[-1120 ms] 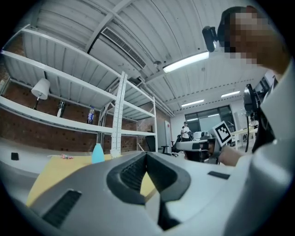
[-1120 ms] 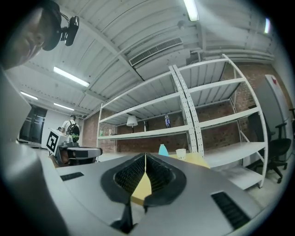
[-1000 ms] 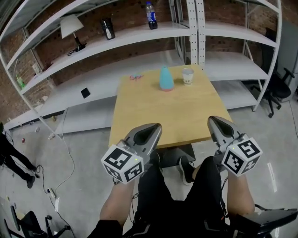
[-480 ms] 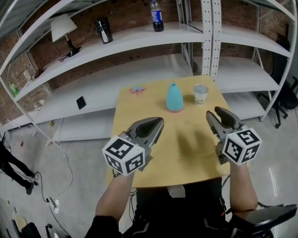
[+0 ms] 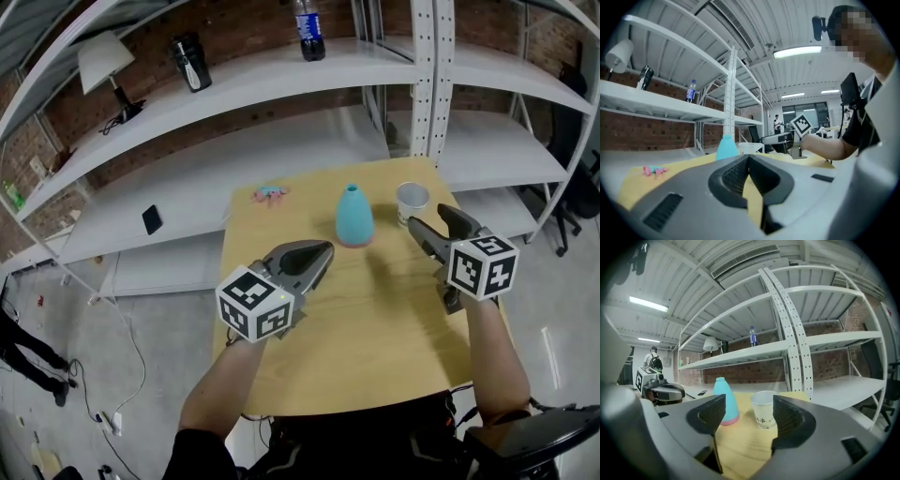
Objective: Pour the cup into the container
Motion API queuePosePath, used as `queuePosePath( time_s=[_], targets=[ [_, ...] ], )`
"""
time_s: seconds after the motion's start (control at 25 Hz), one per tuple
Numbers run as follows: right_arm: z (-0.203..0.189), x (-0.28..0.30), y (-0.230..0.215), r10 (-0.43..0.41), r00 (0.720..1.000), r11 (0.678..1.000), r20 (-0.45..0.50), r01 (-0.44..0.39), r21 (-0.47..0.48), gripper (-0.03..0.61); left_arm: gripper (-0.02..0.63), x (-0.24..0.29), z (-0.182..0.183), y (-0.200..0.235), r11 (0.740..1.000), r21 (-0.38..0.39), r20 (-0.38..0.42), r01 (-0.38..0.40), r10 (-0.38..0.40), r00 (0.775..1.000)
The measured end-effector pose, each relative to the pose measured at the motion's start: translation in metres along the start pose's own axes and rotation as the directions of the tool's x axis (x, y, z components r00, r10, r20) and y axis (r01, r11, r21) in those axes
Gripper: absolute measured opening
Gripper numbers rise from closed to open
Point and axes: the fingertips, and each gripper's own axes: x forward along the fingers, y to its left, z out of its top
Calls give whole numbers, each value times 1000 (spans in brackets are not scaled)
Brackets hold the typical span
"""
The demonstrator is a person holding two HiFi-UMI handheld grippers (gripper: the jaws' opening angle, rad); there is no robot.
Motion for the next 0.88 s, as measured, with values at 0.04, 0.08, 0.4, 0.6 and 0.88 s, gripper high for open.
queuePosePath(
  time_s=[0.04,0.08,0.4,0.6,0.88],
  targets=[
    [-4,7,-3,1,1000,1000,-22,-1,0,302,2,3,-7,3,1000,-21,-4,13,-13,1000],
    [-9,13,-6,0,999,1000,-46,0,-7,307,2,6,-14,6,999,-39,-9,20,-20,1000],
    [-37,45,-26,-41,987,999,-153,37,-31,319,2,18,-31,2,996,-32,-13,78,-79,997],
    [-43,60,-32,-41,985,999,-166,36,-33,319,2,17,-35,0,994,-40,0,103,-103,995],
    [-47,73,-42,-54,984,998,-172,49,-31,319,2,20,-37,-3,990,-34,3,135,-135,991]
  ],
)
